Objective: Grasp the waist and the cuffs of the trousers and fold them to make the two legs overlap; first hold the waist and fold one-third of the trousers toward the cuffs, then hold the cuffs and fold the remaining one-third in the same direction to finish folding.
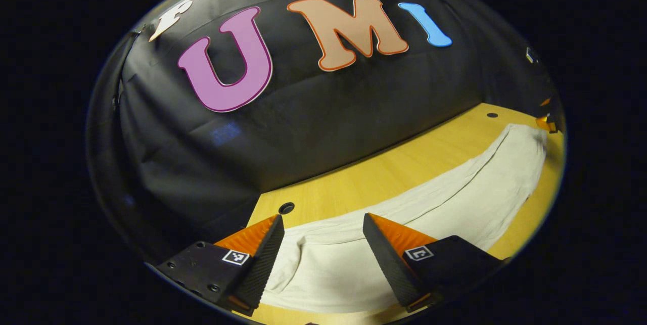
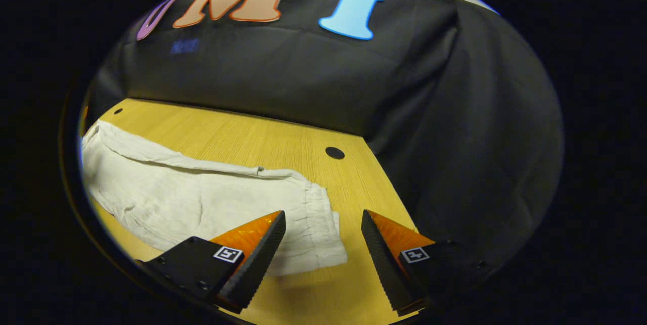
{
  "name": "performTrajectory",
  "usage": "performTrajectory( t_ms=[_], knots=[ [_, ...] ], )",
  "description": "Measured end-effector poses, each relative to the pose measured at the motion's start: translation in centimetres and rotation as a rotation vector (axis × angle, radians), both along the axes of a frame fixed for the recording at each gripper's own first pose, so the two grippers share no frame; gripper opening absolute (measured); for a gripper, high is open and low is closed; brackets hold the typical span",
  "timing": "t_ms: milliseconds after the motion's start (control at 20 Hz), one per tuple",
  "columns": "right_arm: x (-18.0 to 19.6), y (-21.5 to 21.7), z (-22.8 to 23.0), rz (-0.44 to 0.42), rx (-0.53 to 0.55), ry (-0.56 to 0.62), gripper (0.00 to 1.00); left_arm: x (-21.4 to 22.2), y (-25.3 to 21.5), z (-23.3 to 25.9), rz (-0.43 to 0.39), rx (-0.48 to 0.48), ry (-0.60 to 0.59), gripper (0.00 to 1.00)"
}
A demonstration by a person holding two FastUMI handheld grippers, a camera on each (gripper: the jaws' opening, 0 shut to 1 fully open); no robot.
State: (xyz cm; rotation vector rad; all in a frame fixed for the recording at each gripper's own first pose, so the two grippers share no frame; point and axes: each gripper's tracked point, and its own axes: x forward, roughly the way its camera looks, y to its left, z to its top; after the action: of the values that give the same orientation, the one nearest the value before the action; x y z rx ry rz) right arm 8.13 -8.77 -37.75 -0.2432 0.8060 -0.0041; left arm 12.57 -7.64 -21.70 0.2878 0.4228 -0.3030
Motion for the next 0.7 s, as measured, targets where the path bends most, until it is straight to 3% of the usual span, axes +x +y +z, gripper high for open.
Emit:
performTrajectory(
  t_ms=[350, 700],
  knots=[
    [-2.2, -1.9, -2.5, -0.166, 0.167, 0.078, 1.0, -1.4, -3.9, 1.7, -0.013, -0.061, 0.007, 0.95],
    [-3.4, -2.0, -5.7, -0.363, 0.392, 0.181, 0.97, -2.3, -6.5, 2.2, -0.015, -0.059, 0.014, 0.96]
  ],
)
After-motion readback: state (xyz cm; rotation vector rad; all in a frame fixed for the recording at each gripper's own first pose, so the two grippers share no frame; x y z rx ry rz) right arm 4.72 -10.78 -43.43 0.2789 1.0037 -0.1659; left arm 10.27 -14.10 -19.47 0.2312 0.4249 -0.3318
